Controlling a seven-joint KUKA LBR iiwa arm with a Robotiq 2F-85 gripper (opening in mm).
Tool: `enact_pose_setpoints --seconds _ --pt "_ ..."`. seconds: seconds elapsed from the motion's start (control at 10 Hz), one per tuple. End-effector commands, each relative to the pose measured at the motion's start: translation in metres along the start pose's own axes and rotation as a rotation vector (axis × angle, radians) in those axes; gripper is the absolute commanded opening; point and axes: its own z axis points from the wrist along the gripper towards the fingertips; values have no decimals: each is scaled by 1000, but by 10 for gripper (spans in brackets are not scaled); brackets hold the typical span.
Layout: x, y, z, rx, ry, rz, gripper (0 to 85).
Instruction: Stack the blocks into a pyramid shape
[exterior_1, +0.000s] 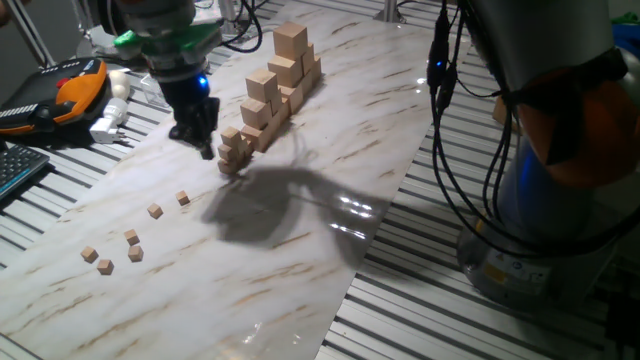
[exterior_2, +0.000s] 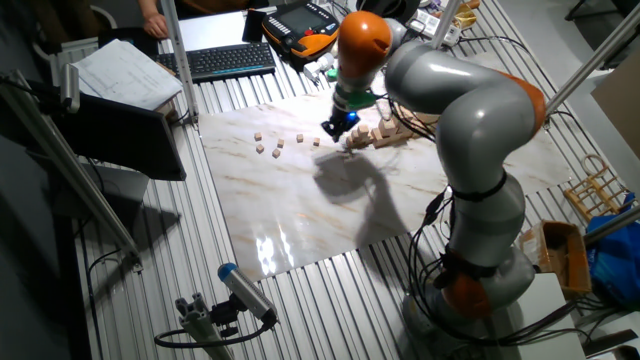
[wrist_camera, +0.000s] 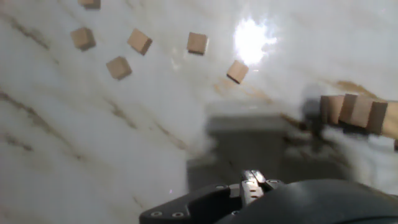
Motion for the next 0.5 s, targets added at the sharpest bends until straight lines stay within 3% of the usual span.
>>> enact_pose_setpoints --seconds 0.0,0.1,0.3,0.4 --pt "-14 38 3 -4 -8 78 0" --pt "-22 48 4 2 -7 99 0" --pt "-34 59 17 -43 -10 172 0" --pt "-39 65 26 -26 -38 200 0"
